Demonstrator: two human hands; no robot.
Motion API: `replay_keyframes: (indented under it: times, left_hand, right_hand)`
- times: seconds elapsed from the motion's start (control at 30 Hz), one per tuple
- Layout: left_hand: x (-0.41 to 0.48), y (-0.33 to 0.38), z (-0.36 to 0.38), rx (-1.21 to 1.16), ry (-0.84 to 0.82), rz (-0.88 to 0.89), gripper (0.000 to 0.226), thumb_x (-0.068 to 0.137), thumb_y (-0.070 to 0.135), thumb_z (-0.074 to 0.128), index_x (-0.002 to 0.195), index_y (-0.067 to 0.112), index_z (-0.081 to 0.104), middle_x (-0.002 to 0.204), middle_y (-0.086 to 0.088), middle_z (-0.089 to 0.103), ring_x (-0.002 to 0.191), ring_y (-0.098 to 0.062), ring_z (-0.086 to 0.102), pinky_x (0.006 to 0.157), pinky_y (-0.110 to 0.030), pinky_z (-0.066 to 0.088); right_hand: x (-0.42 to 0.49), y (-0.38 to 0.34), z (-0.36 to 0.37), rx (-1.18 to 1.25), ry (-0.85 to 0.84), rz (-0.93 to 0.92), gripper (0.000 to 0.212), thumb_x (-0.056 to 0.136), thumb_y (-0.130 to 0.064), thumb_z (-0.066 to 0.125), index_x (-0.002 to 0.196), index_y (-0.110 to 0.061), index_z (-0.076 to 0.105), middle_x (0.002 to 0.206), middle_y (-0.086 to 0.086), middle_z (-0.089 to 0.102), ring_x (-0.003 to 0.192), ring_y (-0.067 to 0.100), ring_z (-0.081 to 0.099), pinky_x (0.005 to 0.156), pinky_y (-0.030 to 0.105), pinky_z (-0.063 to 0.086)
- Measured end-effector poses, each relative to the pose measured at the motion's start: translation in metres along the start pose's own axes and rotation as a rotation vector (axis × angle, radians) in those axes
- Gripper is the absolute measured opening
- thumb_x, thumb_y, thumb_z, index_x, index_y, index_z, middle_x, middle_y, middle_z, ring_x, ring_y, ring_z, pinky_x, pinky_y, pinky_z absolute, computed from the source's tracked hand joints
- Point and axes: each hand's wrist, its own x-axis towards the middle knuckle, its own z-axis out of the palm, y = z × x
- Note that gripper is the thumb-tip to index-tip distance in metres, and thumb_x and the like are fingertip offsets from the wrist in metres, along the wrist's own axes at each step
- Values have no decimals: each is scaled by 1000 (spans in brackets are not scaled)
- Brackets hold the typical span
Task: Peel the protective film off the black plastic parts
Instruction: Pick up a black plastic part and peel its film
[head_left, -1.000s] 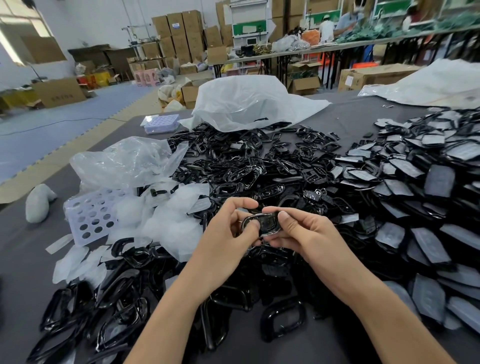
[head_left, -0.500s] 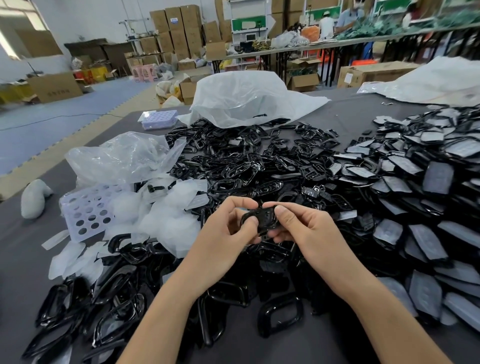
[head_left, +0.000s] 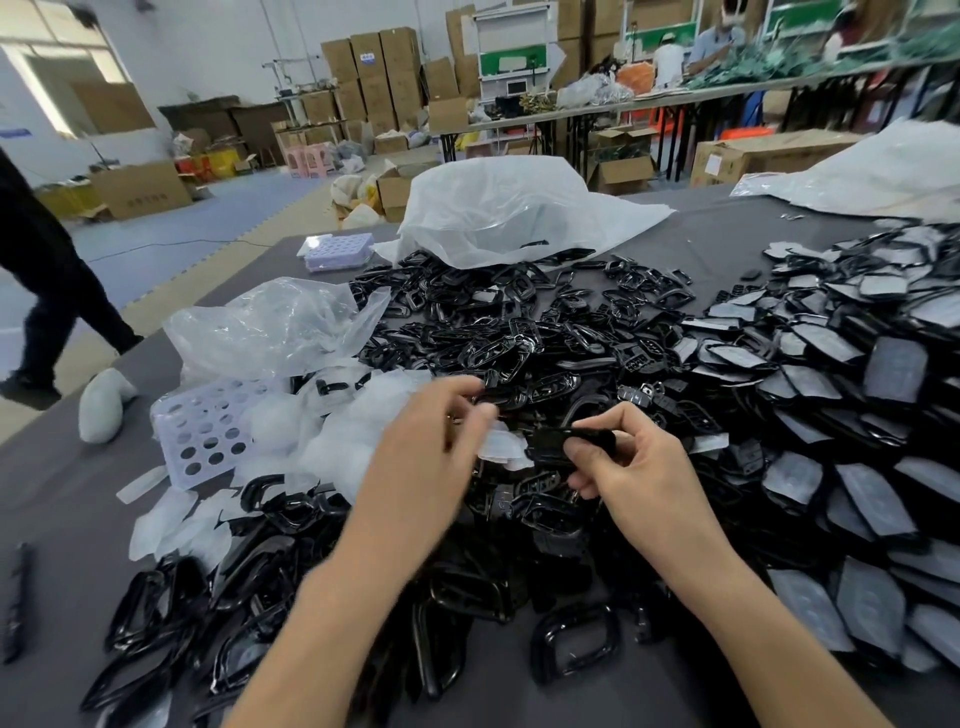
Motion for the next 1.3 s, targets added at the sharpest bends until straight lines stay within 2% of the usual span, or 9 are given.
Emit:
replay_keyframes:
  times: [0.13, 0.37, 0.47, 0.53, 0.73, 0.87, 1.0, 1.13, 1.3]
  left_hand:
    - [25, -32, -24, 616, -80, -124, 36, 100, 39, 51, 129, 19, 55, 122, -5, 50, 112, -25, 52, 82, -34, 45]
    - [35, -38, -26, 885, -143, -47, 25, 105, 34, 41, 112, 18, 60, 108, -1, 57, 95, -24, 60, 67, -36, 47]
    - [29, -30, -28, 510, 103, -23, 18, 102, 29, 46, 96, 19, 60, 88, 2, 63, 79, -16, 60, 69, -34, 51]
    - [23, -21, -28, 64, 178, -132, 9, 100, 26, 52, 93, 30, 56, 77, 9, 64, 67, -4, 59, 63, -16, 48]
    - [-2, 13, 15, -890, -59, -446, 10, 92, 1, 59, 88, 9, 57, 70, -3, 60, 65, -13, 61, 59, -22, 52]
    - [-14, 15, 38, -829, -67, -398, 27, 94, 2, 52, 110, 23, 55, 67, -1, 64, 63, -16, 65, 62, -26, 56]
    - [-18, 16, 37, -720, -15, -297, 35, 99, 6, 49, 97, 36, 67, 74, 0, 70, 68, -16, 67, 65, -23, 56]
    - [-21, 11, 32, -532, -90, -194, 42, 98, 6, 53, 114, 42, 67, 101, 16, 74, 83, -9, 69, 75, -16, 53]
    - [-24, 11, 34, -327, -55, -14, 25, 97, 18, 62, 98, 40, 71, 115, 24, 65, 107, 3, 62, 84, -12, 46]
  right_hand:
    - [1, 1, -1, 21, 42, 4, 27, 92, -14, 71, 86, -39, 65, 74, -9, 72, 68, 10, 72, 66, 25, 55]
    - [-2, -3, 0, 57, 52, 14, 23, 94, -14, 69, 88, -36, 65, 78, -2, 73, 73, 13, 74, 67, 25, 56]
    - [-1, -7, -2, 189, 41, 61, 11, 96, -9, 67, 97, -20, 65, 77, -6, 75, 73, 14, 75, 65, 20, 57]
    - [0, -11, -3, 343, 21, 118, 8, 95, -7, 67, 100, -13, 65, 79, -3, 76, 78, 18, 76, 65, 20, 58]
    - [0, -18, -3, 696, -17, 239, 12, 91, -4, 68, 101, -8, 63, 91, 10, 75, 89, 32, 76, 68, 31, 62]
    - [1, -17, -3, 808, -110, 264, 30, 79, -13, 72, 106, -9, 61, 102, 15, 71, 93, 32, 75, 71, 34, 61]
    - [2, -12, -2, 744, -67, 257, 25, 82, -14, 73, 104, -11, 62, 94, 10, 75, 92, 32, 76, 71, 32, 61]
    - [6, -8, -4, 714, 35, 256, 17, 91, -6, 68, 107, -8, 63, 89, 9, 77, 80, 25, 77, 63, 24, 59]
    - [5, -6, -7, 610, 79, 166, 16, 91, -6, 68, 106, -8, 67, 91, 11, 78, 81, 22, 77, 66, 22, 59]
